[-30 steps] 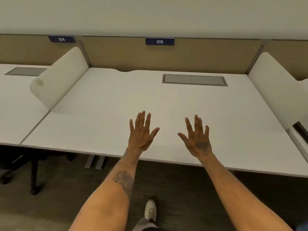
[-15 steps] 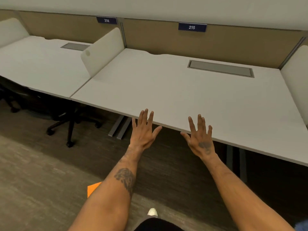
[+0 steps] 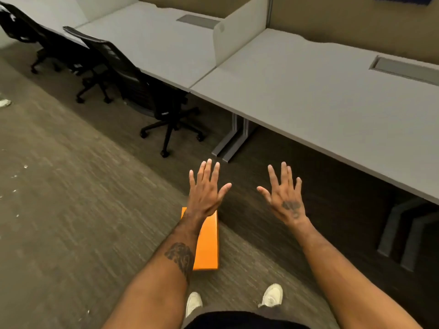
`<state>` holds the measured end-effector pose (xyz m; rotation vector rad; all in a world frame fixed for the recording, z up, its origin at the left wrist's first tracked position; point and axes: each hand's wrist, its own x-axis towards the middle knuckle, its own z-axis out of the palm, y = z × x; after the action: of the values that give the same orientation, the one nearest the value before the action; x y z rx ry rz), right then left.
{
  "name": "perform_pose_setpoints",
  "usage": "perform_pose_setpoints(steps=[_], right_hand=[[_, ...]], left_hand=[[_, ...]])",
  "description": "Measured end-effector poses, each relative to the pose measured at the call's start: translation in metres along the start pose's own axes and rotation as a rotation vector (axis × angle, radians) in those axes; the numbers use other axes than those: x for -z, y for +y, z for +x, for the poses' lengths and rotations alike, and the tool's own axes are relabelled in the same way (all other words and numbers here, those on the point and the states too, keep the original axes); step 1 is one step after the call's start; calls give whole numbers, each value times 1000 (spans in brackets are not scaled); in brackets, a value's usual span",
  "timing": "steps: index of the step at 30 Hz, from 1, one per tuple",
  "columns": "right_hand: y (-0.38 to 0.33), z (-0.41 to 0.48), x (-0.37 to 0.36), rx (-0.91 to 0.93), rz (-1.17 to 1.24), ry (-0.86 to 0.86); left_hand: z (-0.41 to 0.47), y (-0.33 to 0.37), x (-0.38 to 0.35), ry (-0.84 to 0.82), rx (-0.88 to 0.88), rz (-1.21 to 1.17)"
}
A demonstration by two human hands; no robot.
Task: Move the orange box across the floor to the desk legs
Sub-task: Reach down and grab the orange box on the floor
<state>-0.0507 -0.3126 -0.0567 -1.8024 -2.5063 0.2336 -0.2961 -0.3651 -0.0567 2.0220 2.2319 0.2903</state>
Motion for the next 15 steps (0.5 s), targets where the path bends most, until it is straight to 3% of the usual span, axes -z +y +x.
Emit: perform_pose_setpoints(steps=[8, 15], right_hand=[[-150, -29, -60, -23, 88, -82], [-223, -51, -88, -25, 108, -167]], left_hand=[[-64, -138, 6, -85, 22, -22], [-93, -197, -2, -96, 26, -22]])
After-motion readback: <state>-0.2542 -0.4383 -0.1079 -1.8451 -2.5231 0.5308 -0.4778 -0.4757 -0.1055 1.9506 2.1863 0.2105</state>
